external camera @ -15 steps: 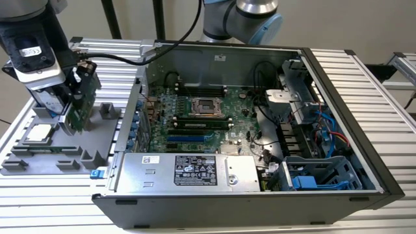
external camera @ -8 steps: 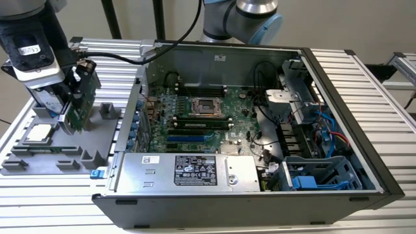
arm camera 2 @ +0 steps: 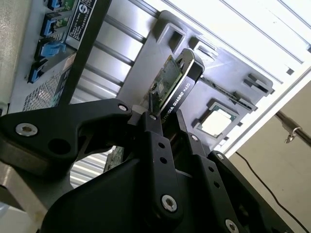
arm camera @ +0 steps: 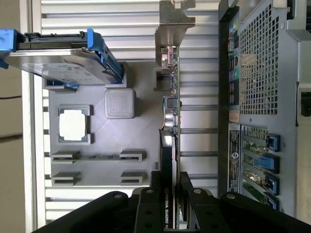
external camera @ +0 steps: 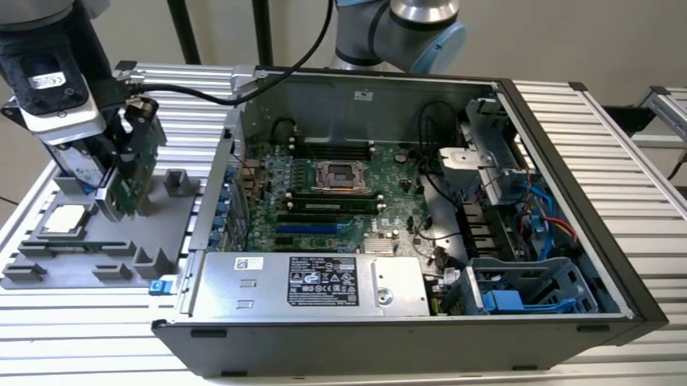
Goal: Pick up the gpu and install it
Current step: 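Pick up the gpu and move the gpu toward the slot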
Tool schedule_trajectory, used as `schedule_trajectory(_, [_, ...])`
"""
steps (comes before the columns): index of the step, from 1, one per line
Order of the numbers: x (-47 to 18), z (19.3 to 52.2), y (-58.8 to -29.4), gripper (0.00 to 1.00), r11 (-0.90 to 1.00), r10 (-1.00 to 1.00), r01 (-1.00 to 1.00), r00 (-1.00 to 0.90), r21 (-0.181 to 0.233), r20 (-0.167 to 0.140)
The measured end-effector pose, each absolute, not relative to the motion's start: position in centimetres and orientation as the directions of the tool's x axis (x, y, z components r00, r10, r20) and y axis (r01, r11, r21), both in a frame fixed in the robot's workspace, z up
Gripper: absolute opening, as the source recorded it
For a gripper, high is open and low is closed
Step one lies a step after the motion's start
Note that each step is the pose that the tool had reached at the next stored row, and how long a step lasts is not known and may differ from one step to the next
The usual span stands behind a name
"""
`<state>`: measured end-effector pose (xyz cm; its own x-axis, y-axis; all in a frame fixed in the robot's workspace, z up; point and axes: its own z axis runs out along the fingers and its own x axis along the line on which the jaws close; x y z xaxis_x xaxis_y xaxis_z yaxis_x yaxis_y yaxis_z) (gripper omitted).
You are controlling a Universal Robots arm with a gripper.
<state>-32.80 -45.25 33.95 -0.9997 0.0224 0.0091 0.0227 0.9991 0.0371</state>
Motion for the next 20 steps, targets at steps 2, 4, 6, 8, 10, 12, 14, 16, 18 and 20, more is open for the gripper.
schedule_trajectory(2, [-32.8,33.99,-45.25,0.0,0.999,0.022,0.023,-1.0,0.037,0.009])
schedule_trajectory(4, [-32.8,34.04,-45.25,0.0,0.999,0.023,0.023,-1.0,0.037,0.009])
schedule_trajectory(6, [-32.81,34.08,-45.25,0.0,0.999,0.023,0.023,-1.0,0.037,0.009])
schedule_trajectory(8, [-32.81,34.12,-45.25,0.0,0.999,0.023,0.023,-1.0,0.037,0.009])
schedule_trajectory(10, [-32.81,34.16,-45.25,0.0,0.999,0.023,0.023,-1.0,0.037,0.009])
schedule_trajectory(12, [-32.8,34.2,-45.25,0.0,0.999,0.023,0.023,-1.0,0.037,0.009])
schedule_trajectory(14, [-32.8,34.24,-45.26,0.0,0.999,0.023,0.023,-1.0,0.037,0.009])
schedule_trajectory(16, [-32.8,34.27,-45.25,0.0,0.999,0.023,0.024,-1.0,0.037,0.009])
schedule_trajectory(18, [-32.8,34.31,-45.25,0.0,0.999,0.023,0.024,-1.0,0.037,0.009])
schedule_trajectory(20, [-32.81,34.35,-45.25,0.0,0.999,0.024,0.024,-1.0,0.037,0.009])
